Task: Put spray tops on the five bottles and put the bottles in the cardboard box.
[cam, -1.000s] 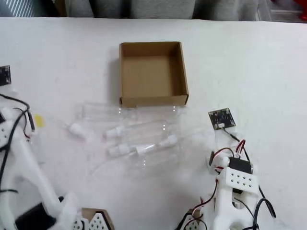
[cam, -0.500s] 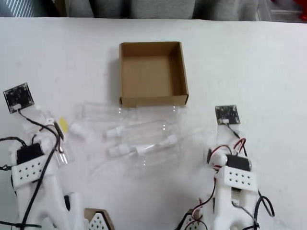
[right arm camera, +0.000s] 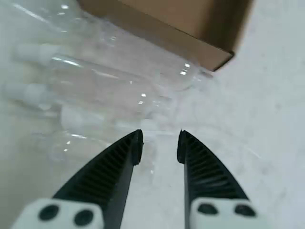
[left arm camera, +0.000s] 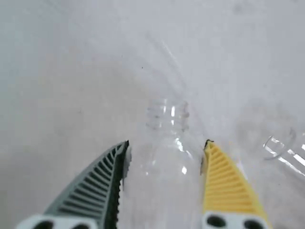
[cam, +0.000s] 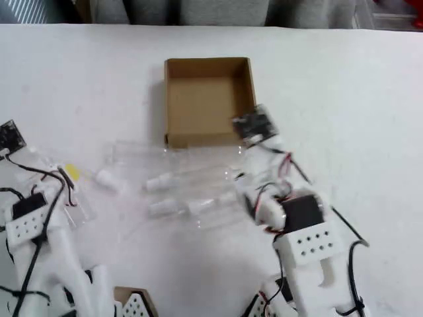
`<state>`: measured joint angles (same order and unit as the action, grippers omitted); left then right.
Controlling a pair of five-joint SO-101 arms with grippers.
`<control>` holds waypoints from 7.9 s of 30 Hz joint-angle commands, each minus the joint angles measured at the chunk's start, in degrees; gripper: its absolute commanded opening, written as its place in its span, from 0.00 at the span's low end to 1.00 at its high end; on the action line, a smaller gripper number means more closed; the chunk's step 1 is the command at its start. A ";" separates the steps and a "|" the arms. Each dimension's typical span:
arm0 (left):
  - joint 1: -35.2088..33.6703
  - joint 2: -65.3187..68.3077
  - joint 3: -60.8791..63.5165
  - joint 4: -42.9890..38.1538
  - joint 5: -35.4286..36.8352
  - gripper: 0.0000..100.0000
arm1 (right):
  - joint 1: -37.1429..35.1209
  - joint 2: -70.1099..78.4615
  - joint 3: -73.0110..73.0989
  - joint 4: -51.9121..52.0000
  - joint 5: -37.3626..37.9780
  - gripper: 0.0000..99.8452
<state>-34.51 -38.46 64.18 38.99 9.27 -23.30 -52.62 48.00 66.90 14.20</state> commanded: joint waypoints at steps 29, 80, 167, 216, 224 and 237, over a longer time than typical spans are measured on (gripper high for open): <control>-4.97 38.11 -30.24 3.69 0.79 0.15 | -26.77 31.60 -10.73 -12.62 41.49 0.22; -4.09 38.20 -29.89 3.60 0.44 0.15 | -30.46 44.79 -11.52 -20.70 41.67 0.18; -3.82 38.20 -29.89 4.48 0.35 0.15 | -25.80 58.59 -26.11 -11.12 45.63 0.18; 1.54 22.11 -32.26 5.27 0.79 0.15 | 7.43 7.16 -26.29 -12.62 -21.80 0.02; 12.79 -2.51 -32.00 2.20 0.62 0.15 | 15.16 -8.48 -26.37 -23.43 -21.01 0.02; 34.24 -18.07 -19.08 -17.49 0.44 0.15 | 15.08 -4.18 -44.31 -30.29 -21.10 0.02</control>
<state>-6.73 -52.62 41.58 28.26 9.36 -8.53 -61.58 12.75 37.54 -6.90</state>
